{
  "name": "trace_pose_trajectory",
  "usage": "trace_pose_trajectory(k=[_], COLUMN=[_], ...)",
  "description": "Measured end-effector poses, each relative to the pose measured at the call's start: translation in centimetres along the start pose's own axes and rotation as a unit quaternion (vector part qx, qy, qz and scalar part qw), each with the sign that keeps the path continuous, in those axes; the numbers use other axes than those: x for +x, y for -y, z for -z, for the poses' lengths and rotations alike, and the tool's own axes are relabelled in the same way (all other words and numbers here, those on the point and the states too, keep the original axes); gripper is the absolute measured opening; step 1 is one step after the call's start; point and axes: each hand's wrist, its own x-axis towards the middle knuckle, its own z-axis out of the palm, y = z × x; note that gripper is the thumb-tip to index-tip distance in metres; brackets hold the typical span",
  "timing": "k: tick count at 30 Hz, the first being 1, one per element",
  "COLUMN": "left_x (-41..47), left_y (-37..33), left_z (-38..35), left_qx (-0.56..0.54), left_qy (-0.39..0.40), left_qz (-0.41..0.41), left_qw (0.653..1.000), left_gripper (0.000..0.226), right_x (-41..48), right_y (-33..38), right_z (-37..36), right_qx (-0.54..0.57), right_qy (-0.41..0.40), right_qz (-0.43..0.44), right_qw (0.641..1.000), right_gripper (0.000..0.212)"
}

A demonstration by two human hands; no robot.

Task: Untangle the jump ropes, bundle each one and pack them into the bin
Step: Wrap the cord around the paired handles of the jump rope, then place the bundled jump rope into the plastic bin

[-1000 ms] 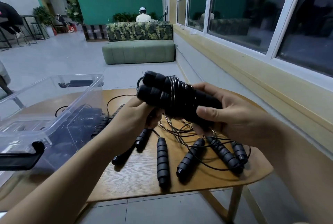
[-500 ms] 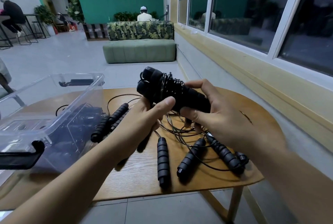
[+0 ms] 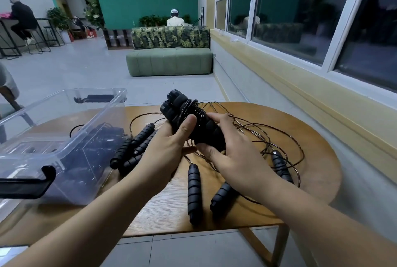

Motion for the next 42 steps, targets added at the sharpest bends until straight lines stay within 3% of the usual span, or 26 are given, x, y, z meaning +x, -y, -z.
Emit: trace_pose_trajectory(k=[6,14,19,24,28,30,35,39,42], left_x=[1.0,4.3,7.0,9.6,12.2,13.5,16.0,17.6,18.6], left_y=[-1.1,-5.6,-9.9,-11.7,-11.0,-10.2,-8.1,-5.7,-4.1], left_z=[1.9,9.0,16.8,24.1,27.4,28.5,29.8,30.2,30.5], left_qx=[0.026,0.14,0.253,0.443,0.611,0.656,0.763,0.782,0.753], left_qy=[-0.027,-0.149,-0.178,-0.143,-0.111,-0.089,0.043,0.129,0.151], left_qz=[-0.028,-0.086,-0.095,-0.045,-0.01,0.014,0.055,0.04,0.072], left_qw=[0.999,0.975,0.946,0.884,0.783,0.749,0.643,0.609,0.636], left_gripper=[0.047,0.065,0.056,0.061,0.072,0.074,0.067,0.065,0.066], right_x=[0.5,3.2,4.8,5.7,6.4,6.7,7.2,7.4,7.4], right_y=[0.1,1.0,2.2,2.4,2.0,1.8,1.4,1.0,0.7], right_z=[-0.6,-3.7,-6.5,-8.2,-8.9,-9.2,-9.7,-9.8,-9.8], right_qx=[-0.004,-0.011,0.017,0.005,0.021,0.034,0.05,0.048,0.044], right_qy=[0.024,0.028,0.047,0.043,0.042,0.039,0.045,0.047,0.047], right_qz=[0.016,0.025,0.026,0.027,0.012,0.007,-0.008,-0.007,-0.008], right_qw=[1.0,0.999,0.998,0.999,0.999,0.999,0.998,0.998,0.998], right_gripper=[0.07,0.062,0.061,0.057,0.058,0.056,0.055,0.057,0.057])
